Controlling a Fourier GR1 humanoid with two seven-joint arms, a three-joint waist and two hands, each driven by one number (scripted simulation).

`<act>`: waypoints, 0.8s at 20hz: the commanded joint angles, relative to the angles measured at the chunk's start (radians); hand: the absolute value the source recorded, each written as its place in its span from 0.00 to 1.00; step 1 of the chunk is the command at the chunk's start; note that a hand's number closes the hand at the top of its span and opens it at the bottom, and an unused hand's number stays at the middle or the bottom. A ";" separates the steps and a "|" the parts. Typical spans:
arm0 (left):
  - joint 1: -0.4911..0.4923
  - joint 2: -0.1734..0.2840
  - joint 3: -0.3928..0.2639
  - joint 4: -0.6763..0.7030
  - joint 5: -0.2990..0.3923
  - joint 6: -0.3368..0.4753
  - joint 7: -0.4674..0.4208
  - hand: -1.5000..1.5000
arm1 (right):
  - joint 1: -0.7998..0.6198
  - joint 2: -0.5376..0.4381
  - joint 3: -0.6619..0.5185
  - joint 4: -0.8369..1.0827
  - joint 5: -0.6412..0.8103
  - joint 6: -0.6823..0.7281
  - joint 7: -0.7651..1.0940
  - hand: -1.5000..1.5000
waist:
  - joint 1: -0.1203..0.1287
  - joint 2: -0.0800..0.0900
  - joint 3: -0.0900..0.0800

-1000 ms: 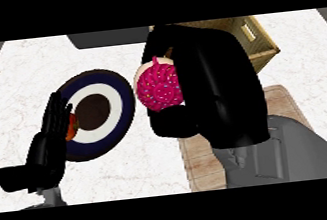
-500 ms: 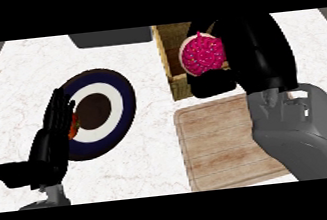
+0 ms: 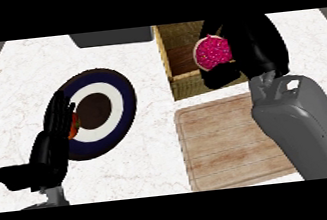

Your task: Pick the cupcake from the cutting board and place it in the basket

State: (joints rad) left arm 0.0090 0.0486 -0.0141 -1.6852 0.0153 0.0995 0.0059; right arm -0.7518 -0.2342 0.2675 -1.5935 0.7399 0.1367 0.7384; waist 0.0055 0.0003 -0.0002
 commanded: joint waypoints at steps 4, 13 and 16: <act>-0.042 -0.013 0.003 0.011 -0.017 0.023 0.018 0.50 | 0.090 0.011 -0.086 0.089 0.000 -0.061 -0.180 1.00 | -0.003 0.000 0.000; -0.068 0.008 0.038 0.041 0.013 -0.009 0.019 0.50 | 0.076 0.001 -0.207 0.186 0.020 -0.081 -0.228 1.00 | -0.002 0.001 0.000; -0.074 -0.001 0.026 0.016 -0.006 0.010 0.043 0.50 | 0.033 0.067 -0.204 0.272 0.048 -0.121 -0.219 1.00 | 0.000 0.001 0.000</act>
State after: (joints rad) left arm -0.0226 0.0469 0.0027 -1.6842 0.0148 0.0994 0.0276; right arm -0.6833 -0.1901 0.0997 -1.4054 0.7797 0.0391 0.5373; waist 0.0054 0.0006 0.0000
